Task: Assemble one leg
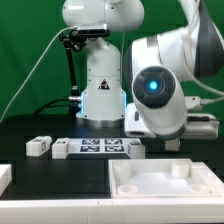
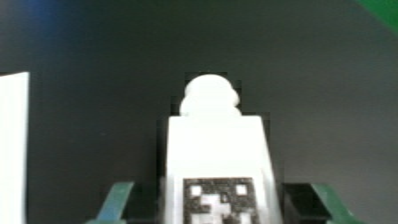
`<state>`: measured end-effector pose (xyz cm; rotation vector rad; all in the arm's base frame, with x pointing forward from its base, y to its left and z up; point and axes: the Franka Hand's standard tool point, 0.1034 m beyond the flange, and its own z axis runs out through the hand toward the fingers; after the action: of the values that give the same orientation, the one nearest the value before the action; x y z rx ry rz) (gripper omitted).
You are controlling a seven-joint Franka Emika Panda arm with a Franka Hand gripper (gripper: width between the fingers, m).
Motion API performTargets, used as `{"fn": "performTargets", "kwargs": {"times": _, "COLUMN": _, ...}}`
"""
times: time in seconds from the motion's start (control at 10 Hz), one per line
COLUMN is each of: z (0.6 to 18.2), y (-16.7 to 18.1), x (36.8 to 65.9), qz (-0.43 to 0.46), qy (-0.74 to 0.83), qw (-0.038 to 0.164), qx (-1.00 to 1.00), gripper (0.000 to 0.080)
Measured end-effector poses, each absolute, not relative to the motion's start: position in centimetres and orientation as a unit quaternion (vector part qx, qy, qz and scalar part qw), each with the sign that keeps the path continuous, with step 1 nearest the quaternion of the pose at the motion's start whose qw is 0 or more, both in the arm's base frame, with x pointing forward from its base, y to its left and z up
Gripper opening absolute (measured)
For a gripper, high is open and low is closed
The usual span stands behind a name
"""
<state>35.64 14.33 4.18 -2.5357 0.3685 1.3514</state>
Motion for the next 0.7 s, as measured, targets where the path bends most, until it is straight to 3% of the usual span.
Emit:
{"fn": "performTargets", "kwargs": {"times": 0.1, "z": 5.8, "y": 14.1, "x": 36.6, "qz": 0.46, "qy": 0.121, "qw": 0.129, "qx": -0.87, "gripper": 0.0287}}
{"fn": "performTargets", "kwargs": {"times": 0.3, "z": 7.5, "y": 13.2, "x": 38.6, "qz": 0.435, "qy": 0.133, "qw": 0.144, "qx": -0.879, "gripper": 0.0287}}
{"fn": "performTargets", "kwargs": {"times": 0.5, "z": 6.8, "y": 13.4, "x": 38.4, "qz": 0.428, "qy": 0.134, "qw": 0.14, "qx": -0.883, "gripper": 0.0287}}
{"fn": "performTargets", "kwargs": {"times": 0.7, "z": 6.6, "y": 13.2, "x": 39.4, "qz": 0.339, "qy": 0.143, "qw": 0.129, "qx": -0.921, "gripper": 0.0287}}
